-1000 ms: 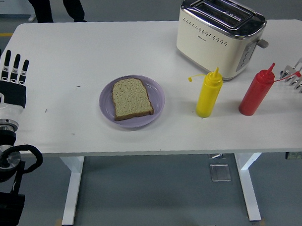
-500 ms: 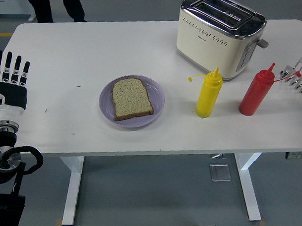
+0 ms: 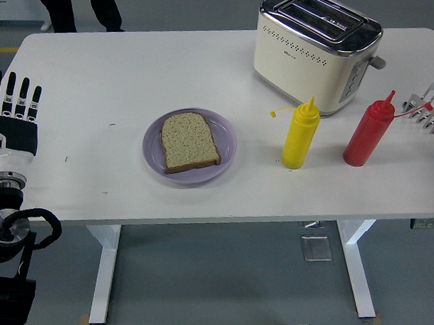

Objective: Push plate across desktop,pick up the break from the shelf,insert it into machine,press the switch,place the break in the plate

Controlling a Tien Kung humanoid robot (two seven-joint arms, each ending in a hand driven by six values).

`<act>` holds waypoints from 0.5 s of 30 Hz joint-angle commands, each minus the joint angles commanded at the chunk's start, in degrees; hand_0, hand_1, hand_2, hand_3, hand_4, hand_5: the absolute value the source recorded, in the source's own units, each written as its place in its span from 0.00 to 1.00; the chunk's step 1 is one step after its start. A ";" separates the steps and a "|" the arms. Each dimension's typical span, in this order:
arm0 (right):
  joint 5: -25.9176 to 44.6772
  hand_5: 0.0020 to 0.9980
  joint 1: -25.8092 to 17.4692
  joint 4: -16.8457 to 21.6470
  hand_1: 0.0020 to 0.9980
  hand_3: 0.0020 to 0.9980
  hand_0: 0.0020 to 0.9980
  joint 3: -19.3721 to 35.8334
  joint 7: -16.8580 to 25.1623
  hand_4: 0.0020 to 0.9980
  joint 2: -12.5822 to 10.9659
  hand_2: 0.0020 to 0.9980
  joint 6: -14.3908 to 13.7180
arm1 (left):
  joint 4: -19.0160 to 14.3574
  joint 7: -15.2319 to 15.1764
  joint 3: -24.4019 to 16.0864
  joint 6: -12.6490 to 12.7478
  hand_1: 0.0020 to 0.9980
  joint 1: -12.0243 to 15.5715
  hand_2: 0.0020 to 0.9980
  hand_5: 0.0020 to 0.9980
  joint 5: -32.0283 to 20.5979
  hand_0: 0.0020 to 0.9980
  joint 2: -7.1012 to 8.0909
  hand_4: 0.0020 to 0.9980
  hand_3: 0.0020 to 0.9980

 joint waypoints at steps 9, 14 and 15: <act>0.00 0.55 0.01 -0.29 0.77 0.75 0.80 0.08 -0.02 0.42 0.20 0.77 -0.06 | -0.12 0.01 -0.09 -0.01 0.85 -0.08 0.85 1.00 0.02 0.85 0.00 0.55 0.79; 0.05 0.54 0.05 -0.43 0.76 0.74 0.80 0.20 -0.01 0.42 0.25 0.77 -0.08 | -0.14 0.01 -0.11 -0.02 0.85 -0.20 0.85 1.00 0.03 0.85 0.00 0.55 0.79; 0.07 0.54 0.06 -0.44 0.76 0.74 0.80 0.23 -0.02 0.42 0.25 0.77 -0.07 | -0.14 0.01 -0.14 -0.02 0.85 -0.21 0.85 1.00 0.03 0.85 0.00 0.55 0.79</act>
